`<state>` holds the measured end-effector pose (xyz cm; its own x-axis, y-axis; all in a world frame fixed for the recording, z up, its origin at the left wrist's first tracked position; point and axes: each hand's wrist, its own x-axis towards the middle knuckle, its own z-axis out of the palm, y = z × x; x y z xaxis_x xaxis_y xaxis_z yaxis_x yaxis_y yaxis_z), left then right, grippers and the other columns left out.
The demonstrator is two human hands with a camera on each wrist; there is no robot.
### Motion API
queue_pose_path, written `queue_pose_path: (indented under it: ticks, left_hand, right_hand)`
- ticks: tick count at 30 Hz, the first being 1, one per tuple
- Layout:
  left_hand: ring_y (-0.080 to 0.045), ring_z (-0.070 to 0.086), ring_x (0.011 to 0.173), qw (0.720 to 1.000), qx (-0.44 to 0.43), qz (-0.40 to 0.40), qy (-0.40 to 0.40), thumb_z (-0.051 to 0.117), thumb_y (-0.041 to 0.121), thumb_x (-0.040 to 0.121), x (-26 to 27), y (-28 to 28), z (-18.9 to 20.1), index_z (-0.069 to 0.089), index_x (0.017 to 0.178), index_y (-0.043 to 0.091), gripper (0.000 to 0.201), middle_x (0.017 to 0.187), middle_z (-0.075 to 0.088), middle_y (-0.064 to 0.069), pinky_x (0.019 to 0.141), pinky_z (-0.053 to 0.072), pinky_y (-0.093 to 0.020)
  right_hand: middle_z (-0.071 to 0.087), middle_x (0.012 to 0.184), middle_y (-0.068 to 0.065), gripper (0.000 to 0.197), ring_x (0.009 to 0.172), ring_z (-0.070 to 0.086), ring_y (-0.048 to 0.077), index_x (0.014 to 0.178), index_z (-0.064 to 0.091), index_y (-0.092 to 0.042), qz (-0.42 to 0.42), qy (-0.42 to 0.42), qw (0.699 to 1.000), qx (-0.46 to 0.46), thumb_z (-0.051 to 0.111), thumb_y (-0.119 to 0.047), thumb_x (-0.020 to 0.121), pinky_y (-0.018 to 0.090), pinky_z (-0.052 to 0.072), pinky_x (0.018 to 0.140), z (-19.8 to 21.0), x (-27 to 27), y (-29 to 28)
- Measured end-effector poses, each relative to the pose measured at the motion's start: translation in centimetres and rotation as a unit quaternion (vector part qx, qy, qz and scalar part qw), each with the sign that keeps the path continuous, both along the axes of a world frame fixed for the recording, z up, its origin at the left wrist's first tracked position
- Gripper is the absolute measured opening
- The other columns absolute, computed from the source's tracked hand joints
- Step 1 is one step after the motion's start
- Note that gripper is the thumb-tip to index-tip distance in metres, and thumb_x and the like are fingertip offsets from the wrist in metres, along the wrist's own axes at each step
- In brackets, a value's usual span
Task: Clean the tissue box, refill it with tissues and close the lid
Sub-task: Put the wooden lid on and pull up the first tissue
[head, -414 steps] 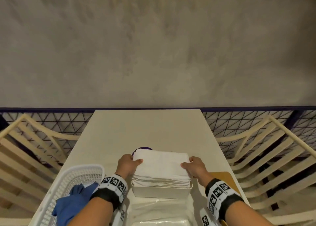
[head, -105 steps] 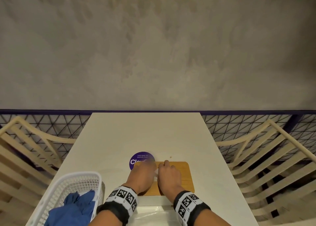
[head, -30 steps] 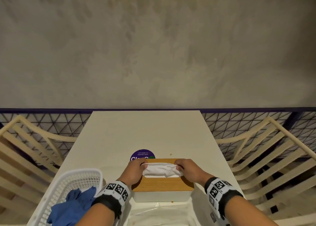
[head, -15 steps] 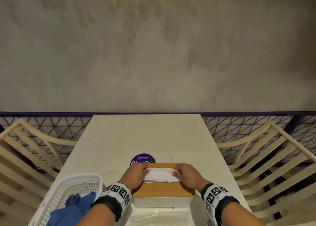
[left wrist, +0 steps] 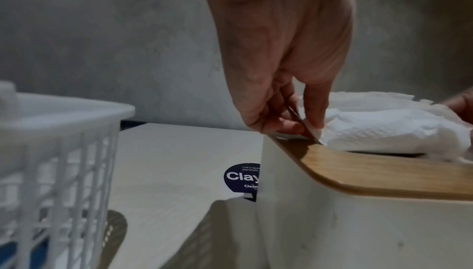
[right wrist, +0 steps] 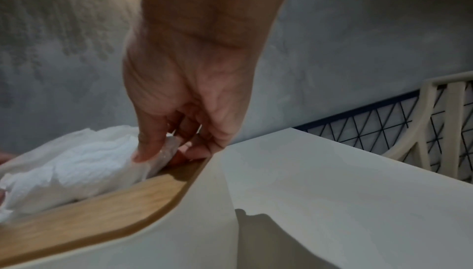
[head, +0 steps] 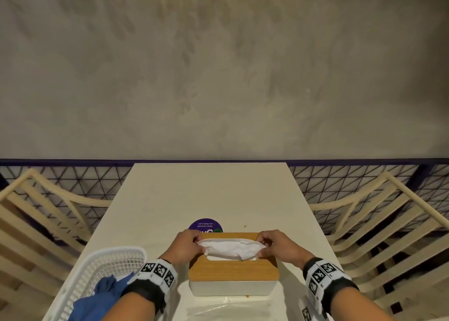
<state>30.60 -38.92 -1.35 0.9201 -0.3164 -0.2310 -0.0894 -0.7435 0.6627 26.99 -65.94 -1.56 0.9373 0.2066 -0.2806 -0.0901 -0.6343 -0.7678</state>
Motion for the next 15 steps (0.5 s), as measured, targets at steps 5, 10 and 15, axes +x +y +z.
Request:
queue_pose_path:
  ticks: [5, 10, 15]
  left_hand:
    - [-0.008, 0.043, 0.065, 0.999, -0.026, -0.005, 0.035, 0.065, 0.010, 0.079, 0.1, -0.1, -0.4, 0.042, 0.066, 0.022, 0.029, 0.068, 0.046, 0.007, 0.058, 0.032, -0.021]
    - [-0.005, 0.047, 0.073, 0.999, -0.014, -0.027, 0.013, 0.057, 0.004, 0.082, 0.1, 0.0, -0.1, 0.049, 0.088, 0.021, 0.020, 0.078, 0.051, 0.010, 0.057, 0.036, -0.009]
    - [-0.012, 0.052, 0.080, 1.000, 0.002, -0.020, 0.000, 0.055, 0.004, 0.082, 0.0, -0.2, -0.1, 0.050, 0.090, 0.022, 0.021, 0.086, 0.056, 0.003, 0.055, 0.035, -0.008]
  right_hand:
    - [0.052, 0.068, -0.008, 0.026, 0.062, 0.045, 0.001, 0.072, 0.058, -0.021, -0.002, -0.004, 0.999, 0.032, 0.070, 0.001, 0.079, 0.008, 0.036, 0.055, 0.0, 0.1, -0.2]
    - [0.054, 0.063, -0.012, 0.035, 0.054, 0.047, -0.006, 0.064, 0.057, -0.027, -0.015, -0.036, 0.999, -0.021, 0.070, 0.003, 0.075, 0.007, 0.035, 0.053, -0.7, 0.4, 0.0]
    - [0.052, 0.062, -0.011, 0.036, 0.051, 0.046, -0.004, 0.071, 0.056, -0.029, 0.002, -0.077, 0.996, -0.049, 0.068, 0.004, 0.073, 0.009, 0.034, 0.052, -1.0, 0.2, 0.8]
